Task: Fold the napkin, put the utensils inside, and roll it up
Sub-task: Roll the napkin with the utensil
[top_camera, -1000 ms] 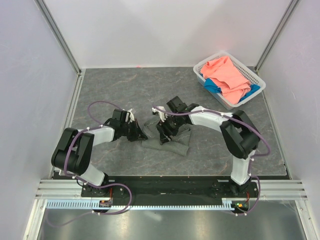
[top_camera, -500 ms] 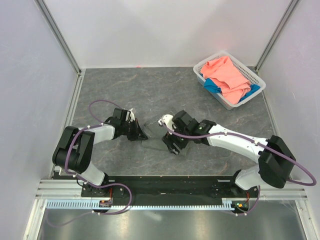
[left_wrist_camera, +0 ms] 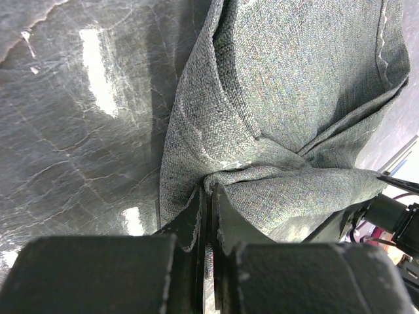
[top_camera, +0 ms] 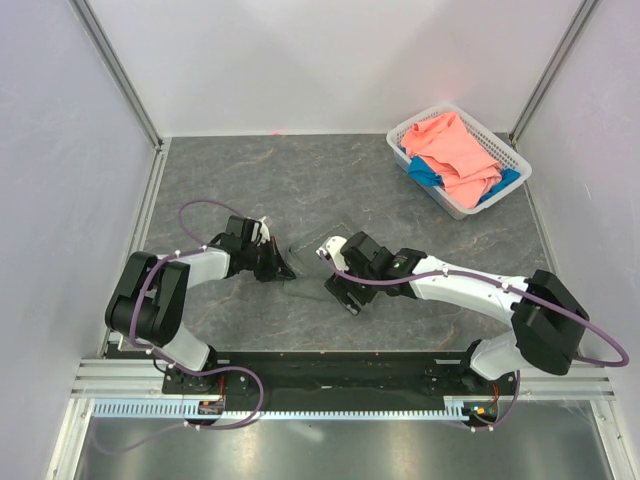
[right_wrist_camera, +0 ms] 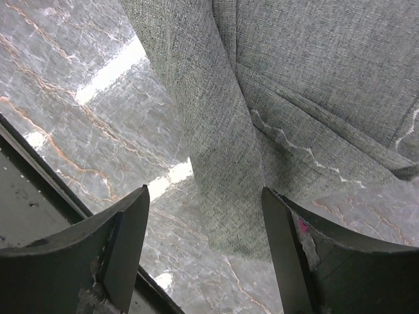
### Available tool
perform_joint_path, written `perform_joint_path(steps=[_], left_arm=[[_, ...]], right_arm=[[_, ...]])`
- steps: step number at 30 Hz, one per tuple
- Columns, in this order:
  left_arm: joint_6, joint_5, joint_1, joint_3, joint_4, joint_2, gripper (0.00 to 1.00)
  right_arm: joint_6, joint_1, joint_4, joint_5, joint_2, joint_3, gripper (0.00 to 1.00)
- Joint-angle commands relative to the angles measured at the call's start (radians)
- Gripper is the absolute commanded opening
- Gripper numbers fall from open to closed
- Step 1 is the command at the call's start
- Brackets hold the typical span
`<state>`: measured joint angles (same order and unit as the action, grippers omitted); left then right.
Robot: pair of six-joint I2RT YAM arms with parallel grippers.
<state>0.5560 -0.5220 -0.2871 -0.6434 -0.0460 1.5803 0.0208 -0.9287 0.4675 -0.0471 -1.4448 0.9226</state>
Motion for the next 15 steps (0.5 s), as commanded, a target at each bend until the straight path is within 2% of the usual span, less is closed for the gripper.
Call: perform_joint_path(steps=[1, 15], left_arm=[[-0.062, 0.039, 0.003, -0.009, -0.060, 0.030, 0.02], [-0.064, 0.030, 0.005, -0.012, -0.060, 0.041, 0.02]], right_arm=[[-0.012, -0.021, -0.055, 0.004, -0.017, 0.036, 0.77], [-0.094, -0.038, -0.109, -0.017, -0.144, 0.074, 0.75]])
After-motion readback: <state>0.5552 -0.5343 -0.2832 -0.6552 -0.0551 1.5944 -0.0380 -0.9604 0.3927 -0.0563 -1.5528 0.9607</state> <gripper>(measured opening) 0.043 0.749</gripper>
